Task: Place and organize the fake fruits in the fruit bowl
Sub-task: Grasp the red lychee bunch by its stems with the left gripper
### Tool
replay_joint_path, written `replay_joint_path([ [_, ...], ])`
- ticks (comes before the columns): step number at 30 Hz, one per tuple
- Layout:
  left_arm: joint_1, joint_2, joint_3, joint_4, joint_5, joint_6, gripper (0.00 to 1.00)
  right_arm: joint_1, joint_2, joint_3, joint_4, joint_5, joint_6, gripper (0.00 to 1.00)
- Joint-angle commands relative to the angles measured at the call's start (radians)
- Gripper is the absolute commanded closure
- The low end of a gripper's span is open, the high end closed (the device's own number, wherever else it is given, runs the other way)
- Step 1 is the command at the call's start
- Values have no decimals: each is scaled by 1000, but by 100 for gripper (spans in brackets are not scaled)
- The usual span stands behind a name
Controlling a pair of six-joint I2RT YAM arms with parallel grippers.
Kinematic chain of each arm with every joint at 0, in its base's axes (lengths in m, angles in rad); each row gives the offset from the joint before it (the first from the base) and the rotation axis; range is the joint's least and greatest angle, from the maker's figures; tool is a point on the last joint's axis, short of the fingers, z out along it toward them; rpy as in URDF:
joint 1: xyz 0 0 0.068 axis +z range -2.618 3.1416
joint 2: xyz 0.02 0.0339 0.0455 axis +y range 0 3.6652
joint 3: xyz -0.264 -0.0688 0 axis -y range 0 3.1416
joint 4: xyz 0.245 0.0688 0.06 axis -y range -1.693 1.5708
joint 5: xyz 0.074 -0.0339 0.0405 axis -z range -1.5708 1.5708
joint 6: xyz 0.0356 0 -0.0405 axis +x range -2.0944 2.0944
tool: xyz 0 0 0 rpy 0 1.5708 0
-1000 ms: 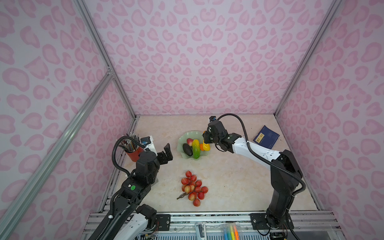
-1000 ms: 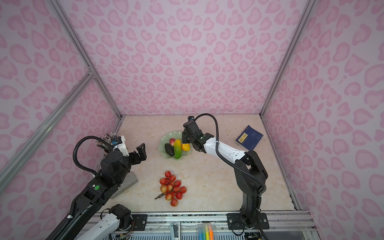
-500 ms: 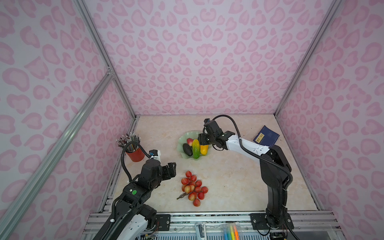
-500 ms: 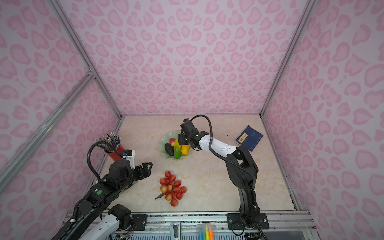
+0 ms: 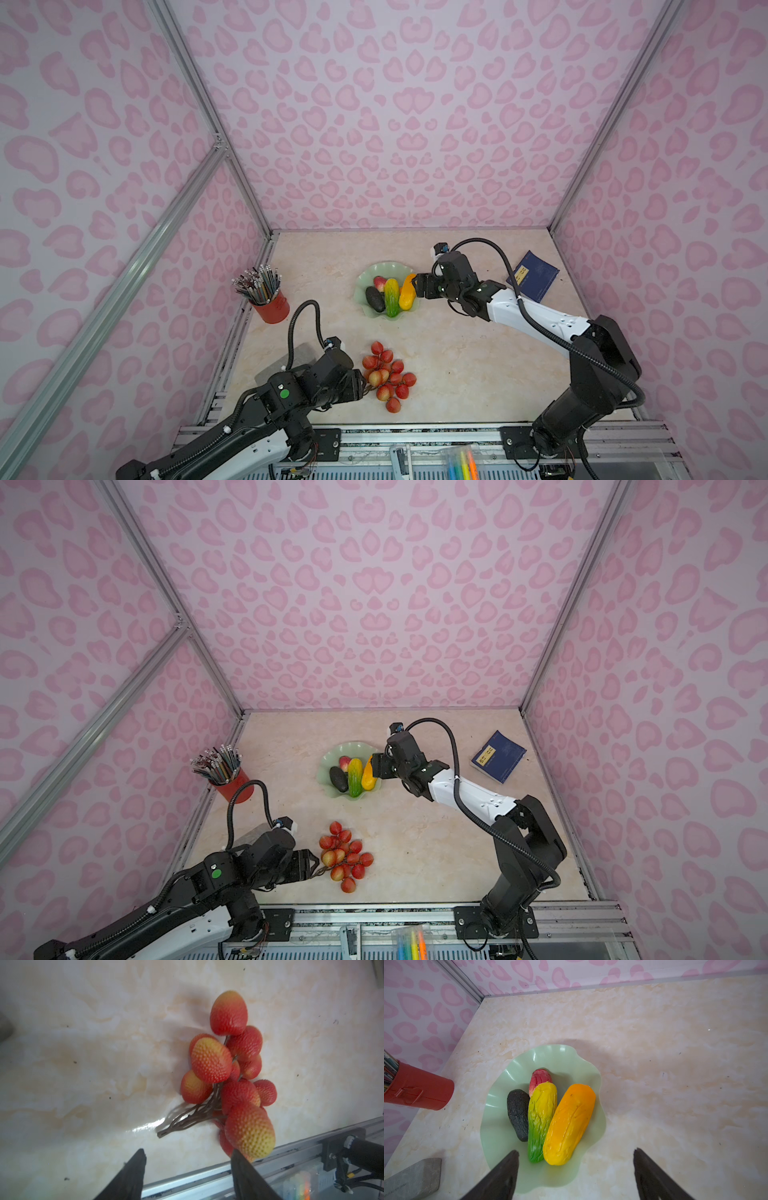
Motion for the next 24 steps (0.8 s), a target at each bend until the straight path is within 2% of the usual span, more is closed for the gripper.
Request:
replay_joint_path([
  [1,-65,41,-19,-11,-54,-124,33,-2,-30,-49,52,3,23,14],
  [7,-82,267,6,255,15,-12,33,-8,-82,-116,55,8,43,14],
  [12,-82,467,71,413,65,92,33,-21,-147,-174,40,29,43,14],
  [19,-82,745,253,533,115,234,34,-74,-261,-281,29,48,64,14],
  [24,-82,924,411,544,181,313,37,-123,-324,-333,-7,59,65,14],
])
